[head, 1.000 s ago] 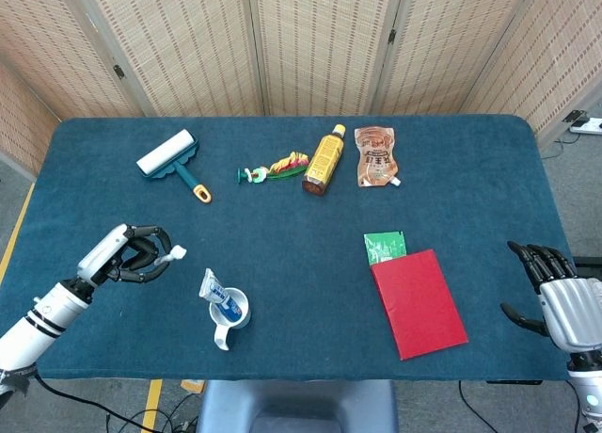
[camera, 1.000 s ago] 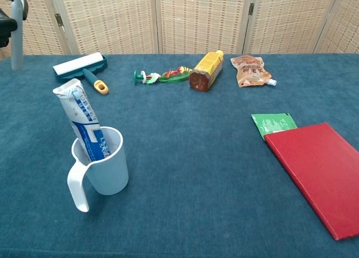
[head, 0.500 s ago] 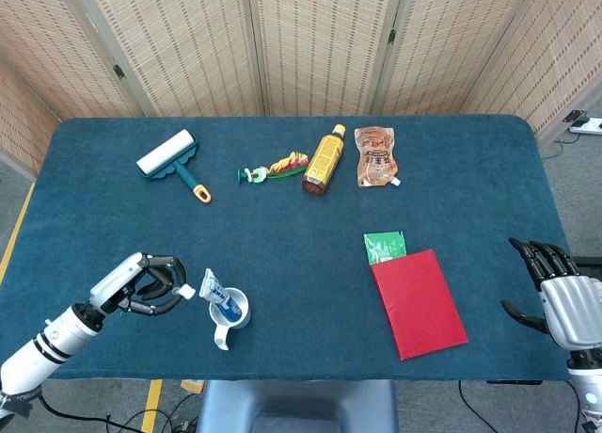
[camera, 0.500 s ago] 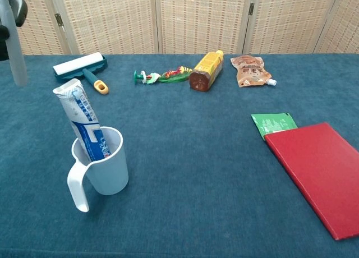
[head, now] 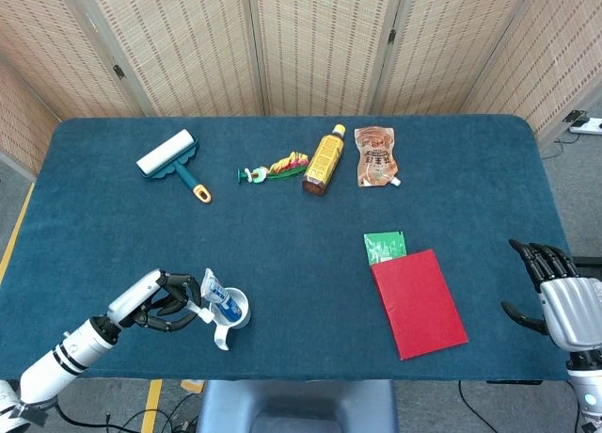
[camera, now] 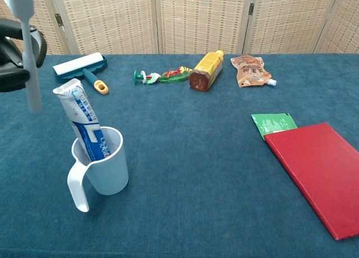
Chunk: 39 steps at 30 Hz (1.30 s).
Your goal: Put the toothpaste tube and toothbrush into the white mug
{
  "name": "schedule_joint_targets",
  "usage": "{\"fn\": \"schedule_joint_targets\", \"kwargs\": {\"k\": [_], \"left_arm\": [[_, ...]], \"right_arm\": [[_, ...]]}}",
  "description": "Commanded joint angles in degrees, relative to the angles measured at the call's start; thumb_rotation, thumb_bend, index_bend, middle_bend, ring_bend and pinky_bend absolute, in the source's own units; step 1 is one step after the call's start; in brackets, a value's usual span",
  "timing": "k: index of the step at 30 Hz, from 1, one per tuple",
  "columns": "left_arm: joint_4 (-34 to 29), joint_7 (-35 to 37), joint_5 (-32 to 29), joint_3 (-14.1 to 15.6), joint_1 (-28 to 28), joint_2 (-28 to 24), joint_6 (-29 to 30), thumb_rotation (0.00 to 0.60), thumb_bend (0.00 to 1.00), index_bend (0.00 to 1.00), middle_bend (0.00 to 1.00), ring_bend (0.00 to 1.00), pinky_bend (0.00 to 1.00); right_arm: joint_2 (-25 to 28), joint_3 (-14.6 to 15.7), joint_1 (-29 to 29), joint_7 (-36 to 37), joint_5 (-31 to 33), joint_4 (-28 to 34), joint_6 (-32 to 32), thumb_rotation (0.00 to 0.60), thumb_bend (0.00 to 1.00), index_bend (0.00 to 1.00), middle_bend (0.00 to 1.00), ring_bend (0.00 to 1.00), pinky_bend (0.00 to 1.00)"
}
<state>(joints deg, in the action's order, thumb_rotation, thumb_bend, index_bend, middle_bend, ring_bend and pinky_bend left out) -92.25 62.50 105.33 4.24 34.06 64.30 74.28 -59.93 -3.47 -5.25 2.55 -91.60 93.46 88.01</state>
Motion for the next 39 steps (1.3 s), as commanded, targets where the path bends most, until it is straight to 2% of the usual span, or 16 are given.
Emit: {"fn": "schedule_joint_targets", "kwargs": {"k": [1, 13, 19, 39], "left_arm": [[-0.36, -0.18, -0.41, 0.41, -0.08, 0.63, 0.00, 0.600, 0.47, 0.64, 0.99, 0.88, 1.00], [-2.09, -3.25, -4.54, 0.26, -2.11, 4.94, 1.34, 0.600, 0.47, 0.64, 0.99, 0.88, 1.00], [-0.50, -2.66, -6.84, -0.40, -3.05, 8.13, 1.79, 0.600, 0.47, 0.64, 0.99, 0.88, 1.00], [7.18, 0.67, -6.89, 0.49, -7.14, 15.99, 6.80, 0.600, 0.47, 0.64, 0.99, 0.88, 1.00]], "right_arm": [[0.01, 0.01, 0.04, 0.03, 0.09, -0.05, -0.01, 0.600, 0.09, 0.09, 0.21, 0.17, 0.18], [-0.09, 0.03, 0.00, 0.40, 0.23, -0.42, -0.13, 0.600, 0.09, 0.09, 0.21, 0.17, 0.18], [-0.10, 0.02, 0.01, 0.48, 0.22, -0.44, -0.06, 0.600, 0.09, 0.09, 0.21, 0.17, 0.18], [0.02, -0.03, -0.19, -0.41, 0.16, 0.35, -0.28, 0.600, 0.09, 0.09, 0.21, 0.17, 0.18]]}}
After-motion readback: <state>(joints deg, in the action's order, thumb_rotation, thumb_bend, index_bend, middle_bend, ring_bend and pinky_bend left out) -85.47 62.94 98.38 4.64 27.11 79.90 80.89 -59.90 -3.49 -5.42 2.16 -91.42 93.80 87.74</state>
